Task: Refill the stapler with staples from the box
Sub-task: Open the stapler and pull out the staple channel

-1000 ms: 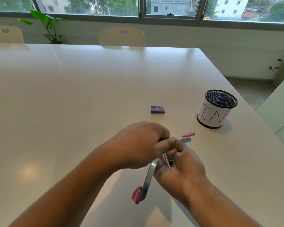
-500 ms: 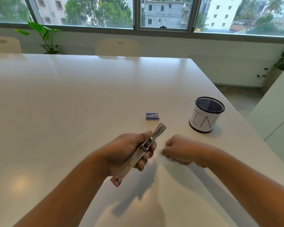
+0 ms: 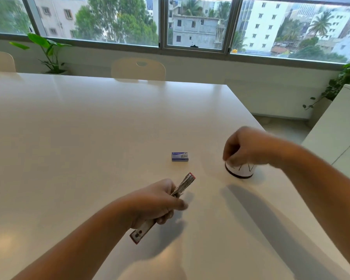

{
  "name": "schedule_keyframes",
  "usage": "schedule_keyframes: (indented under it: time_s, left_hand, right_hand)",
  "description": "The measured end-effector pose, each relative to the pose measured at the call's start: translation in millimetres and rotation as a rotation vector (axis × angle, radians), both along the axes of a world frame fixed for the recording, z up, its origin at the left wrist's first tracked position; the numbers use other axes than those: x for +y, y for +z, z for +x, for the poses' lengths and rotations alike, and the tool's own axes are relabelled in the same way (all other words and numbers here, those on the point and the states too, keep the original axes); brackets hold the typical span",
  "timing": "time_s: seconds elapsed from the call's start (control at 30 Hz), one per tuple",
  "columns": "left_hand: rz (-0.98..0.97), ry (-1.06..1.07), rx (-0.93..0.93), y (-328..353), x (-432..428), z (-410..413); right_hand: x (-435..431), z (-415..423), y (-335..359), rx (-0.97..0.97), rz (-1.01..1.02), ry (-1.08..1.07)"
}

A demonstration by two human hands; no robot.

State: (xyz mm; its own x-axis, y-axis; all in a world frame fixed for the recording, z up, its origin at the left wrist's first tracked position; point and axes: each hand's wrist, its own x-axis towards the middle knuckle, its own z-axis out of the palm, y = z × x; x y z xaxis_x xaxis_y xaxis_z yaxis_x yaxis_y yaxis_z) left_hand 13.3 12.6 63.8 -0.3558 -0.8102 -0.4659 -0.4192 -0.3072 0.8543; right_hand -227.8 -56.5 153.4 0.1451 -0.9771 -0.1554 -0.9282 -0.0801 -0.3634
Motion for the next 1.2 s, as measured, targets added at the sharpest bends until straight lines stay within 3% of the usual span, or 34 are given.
schedule_keyframes:
  time_s: [0.2, 0.47, 0.7, 1.03, 1.2]
  left_hand:
    - [-0.129, 0.018, -0.137, -8, -10, -8]
    - [-0.455, 0.007, -0.447, -4, -16, -8]
    - [-0.684, 0.023, -0.540, -7, -14, -9]
    - [-0.692, 0.010, -0.545, -11, -15, -11]
    - [-0.709, 0.015, -0.511, -19, -15, -12]
  right_hand:
    - [-43, -35, 15, 0.021, -0.101, -0.173]
    - [-58, -44, 4, 0.198, -0.053, -0.177]
    - [-62, -42, 3, 0.231, -0.063, -0.176]
    - [-61, -39, 7, 0.272, -0.102, -0.132]
    - [-42, -32, 10, 0.058, -0.262, -0.064]
